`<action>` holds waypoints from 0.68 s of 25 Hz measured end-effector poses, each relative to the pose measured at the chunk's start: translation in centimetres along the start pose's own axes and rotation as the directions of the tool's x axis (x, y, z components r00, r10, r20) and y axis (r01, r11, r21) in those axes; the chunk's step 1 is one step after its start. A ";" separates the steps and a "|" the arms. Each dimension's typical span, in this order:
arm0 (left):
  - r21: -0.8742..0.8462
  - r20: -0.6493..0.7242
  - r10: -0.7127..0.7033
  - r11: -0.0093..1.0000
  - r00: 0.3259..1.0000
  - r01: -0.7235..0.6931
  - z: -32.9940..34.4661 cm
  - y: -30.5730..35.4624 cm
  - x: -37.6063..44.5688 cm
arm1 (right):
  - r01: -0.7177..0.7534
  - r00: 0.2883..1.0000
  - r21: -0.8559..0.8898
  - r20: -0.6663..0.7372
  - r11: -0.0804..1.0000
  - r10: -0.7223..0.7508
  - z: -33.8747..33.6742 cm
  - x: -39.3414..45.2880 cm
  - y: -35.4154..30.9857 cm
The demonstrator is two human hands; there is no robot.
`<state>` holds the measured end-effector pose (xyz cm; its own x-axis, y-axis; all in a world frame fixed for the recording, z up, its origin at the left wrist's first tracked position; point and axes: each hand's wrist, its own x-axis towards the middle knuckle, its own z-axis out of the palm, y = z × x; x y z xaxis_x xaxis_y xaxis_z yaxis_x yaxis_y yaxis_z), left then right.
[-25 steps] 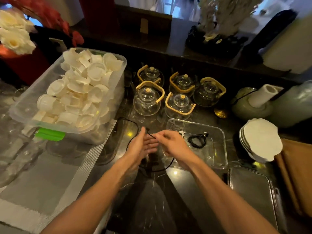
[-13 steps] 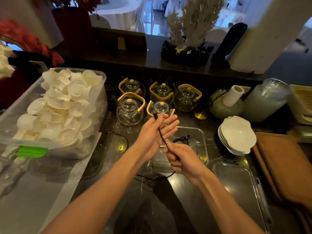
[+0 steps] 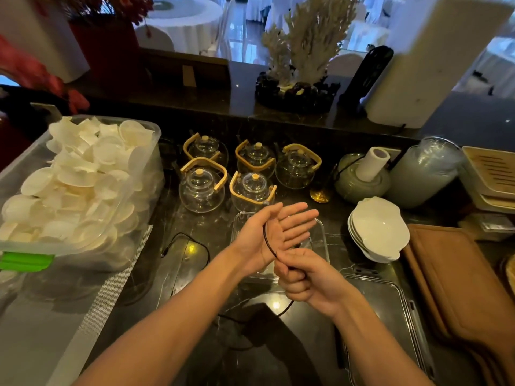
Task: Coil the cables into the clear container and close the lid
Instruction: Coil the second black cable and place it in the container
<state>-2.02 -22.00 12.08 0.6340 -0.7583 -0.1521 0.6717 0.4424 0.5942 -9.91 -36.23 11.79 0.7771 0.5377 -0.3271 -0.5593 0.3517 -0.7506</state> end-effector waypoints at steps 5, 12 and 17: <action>-0.098 0.002 0.059 0.993 0.998 -0.058 0.9 2.9 -0.3 | -0.062 0.990 -0.048 -0.131 0.997 0.055 -1.3 1.0 2.6; -0.025 0.076 -0.177 0.983 0.981 0.179 1.5 4.3 -1.8 | -0.042 0.994 0.333 -0.081 0.942 0.073 -4.3 2.1 0.6; 0.255 -0.081 -0.393 0.880 0.916 0.400 0.5 2.2 -2.4 | -0.133 0.944 0.082 -0.293 0.988 0.151 -4.4 2.8 -6.1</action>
<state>-2.26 -19.47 14.11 0.3480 -0.8294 -0.4371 0.7473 -0.0362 0.6635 -3.09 -40.25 12.97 0.7336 0.3364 -0.5904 -0.6793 0.3391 -0.6508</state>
